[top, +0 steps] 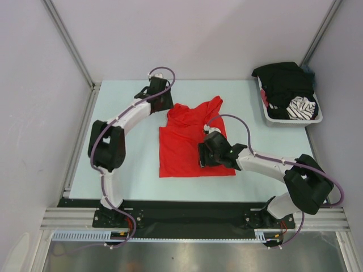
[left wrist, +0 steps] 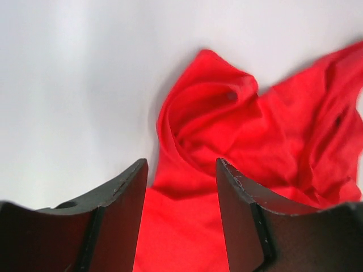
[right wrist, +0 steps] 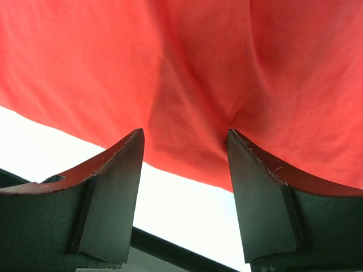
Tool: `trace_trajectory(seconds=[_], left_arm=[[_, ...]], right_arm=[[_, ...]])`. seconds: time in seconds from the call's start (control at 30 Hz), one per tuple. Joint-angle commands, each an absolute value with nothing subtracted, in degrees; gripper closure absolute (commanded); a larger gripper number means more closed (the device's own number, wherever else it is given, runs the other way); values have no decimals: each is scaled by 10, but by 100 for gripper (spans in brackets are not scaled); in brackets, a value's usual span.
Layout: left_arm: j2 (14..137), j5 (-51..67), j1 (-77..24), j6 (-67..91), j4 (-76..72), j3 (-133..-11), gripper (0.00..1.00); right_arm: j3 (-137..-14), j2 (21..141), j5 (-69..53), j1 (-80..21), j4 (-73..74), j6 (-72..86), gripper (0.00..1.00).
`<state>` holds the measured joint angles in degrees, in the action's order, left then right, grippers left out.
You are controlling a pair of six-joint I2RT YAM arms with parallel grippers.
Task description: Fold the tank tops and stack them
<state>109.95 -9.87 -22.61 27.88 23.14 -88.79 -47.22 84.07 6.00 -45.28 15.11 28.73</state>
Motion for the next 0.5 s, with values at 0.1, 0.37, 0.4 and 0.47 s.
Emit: trace_trajectory(seconds=[0.1, 0.37, 0.4, 0.47], left_arm=[[1239, -84, -214, 223, 251, -1056, 43], [1316, -21, -214, 201, 232, -1114, 49], [1324, -14, -213, 202, 231, -1120, 49], [1331, -12, -214, 205, 234, -1126, 49]], right_arm=[[-500, 843, 153, -492, 163, 316, 35], [-503, 889, 179, -506, 185, 332, 35], [-504, 896, 182, -505, 186, 334, 35], [-509, 921, 187, -507, 193, 341, 35]])
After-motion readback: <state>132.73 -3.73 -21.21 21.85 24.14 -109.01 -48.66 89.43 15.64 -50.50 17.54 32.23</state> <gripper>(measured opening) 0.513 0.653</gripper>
